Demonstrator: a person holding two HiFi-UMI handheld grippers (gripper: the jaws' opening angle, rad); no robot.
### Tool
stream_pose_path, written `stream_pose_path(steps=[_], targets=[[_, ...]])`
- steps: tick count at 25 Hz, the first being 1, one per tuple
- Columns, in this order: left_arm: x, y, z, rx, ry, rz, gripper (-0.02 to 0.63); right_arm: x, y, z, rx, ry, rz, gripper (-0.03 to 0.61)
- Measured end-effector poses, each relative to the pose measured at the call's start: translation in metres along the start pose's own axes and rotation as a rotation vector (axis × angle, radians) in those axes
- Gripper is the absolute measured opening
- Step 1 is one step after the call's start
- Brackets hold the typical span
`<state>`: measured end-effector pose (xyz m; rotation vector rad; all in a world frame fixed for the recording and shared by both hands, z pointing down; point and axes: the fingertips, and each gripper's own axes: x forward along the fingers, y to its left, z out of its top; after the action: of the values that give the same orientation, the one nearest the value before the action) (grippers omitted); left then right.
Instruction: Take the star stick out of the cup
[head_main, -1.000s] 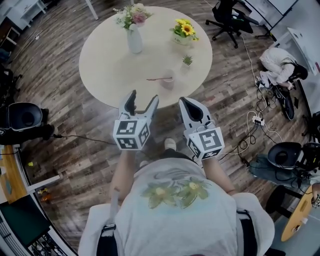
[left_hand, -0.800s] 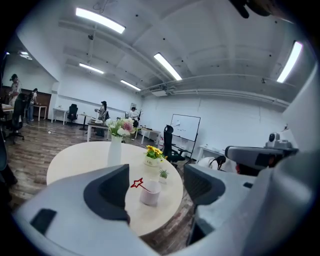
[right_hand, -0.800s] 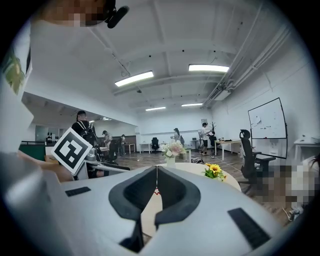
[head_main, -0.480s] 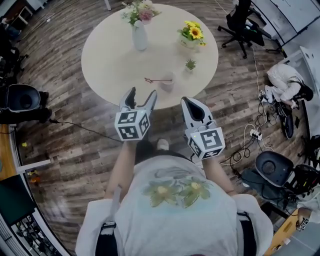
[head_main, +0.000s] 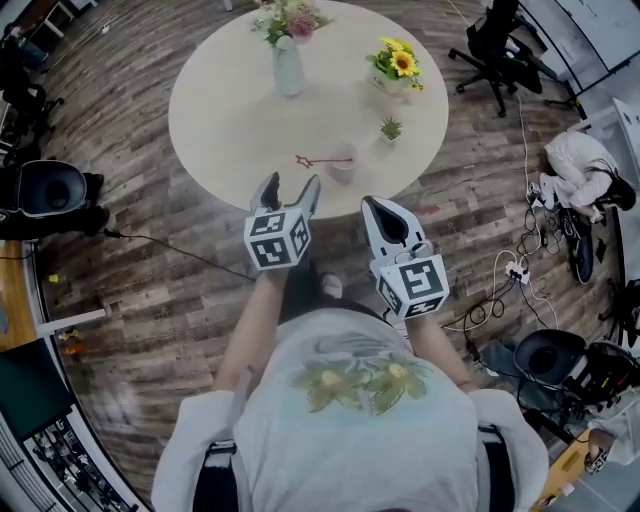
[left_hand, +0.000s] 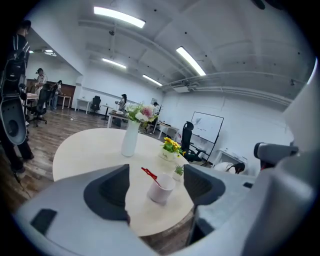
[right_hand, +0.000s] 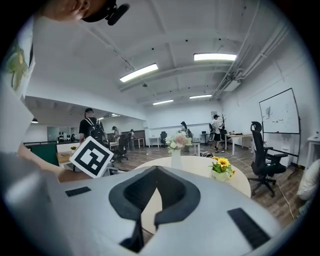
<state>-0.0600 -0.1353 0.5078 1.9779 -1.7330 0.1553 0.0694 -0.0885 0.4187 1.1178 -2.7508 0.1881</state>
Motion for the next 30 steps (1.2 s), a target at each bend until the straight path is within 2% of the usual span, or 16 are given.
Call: stream_pose_path(steps=[5,8,12,15,23,30], targets=[[0.018,0.009,-0.012,-0.021,0.059,-0.015,0.322,0.020,0.012,0.004,-0.027,0.002,0.045,0.015],[0.028,0.014,-0.018,-0.015,0.092,-0.017,0.322,0.032,0.010,0.003,-0.020,0.016,0.039,0.015],[0.039,0.021,-0.028,-0.068,0.129,-0.027,0.322,0.044,0.007,-0.001,-0.008,0.038,0.014,0.015],[0.049,0.020,-0.030,-0.106,0.139,-0.044,0.322,0.052,0.002,0.001,-0.006,0.048,0.001,0.015],[0.068,0.017,-0.031,-0.092,0.141,-0.096,0.322,0.063,-0.010,0.001,0.004,0.067,-0.043,0.015],[0.075,0.019,-0.038,-0.138,0.169,-0.109,0.322,0.068,-0.011,-0.004,0.009,0.077,-0.066,0.015]])
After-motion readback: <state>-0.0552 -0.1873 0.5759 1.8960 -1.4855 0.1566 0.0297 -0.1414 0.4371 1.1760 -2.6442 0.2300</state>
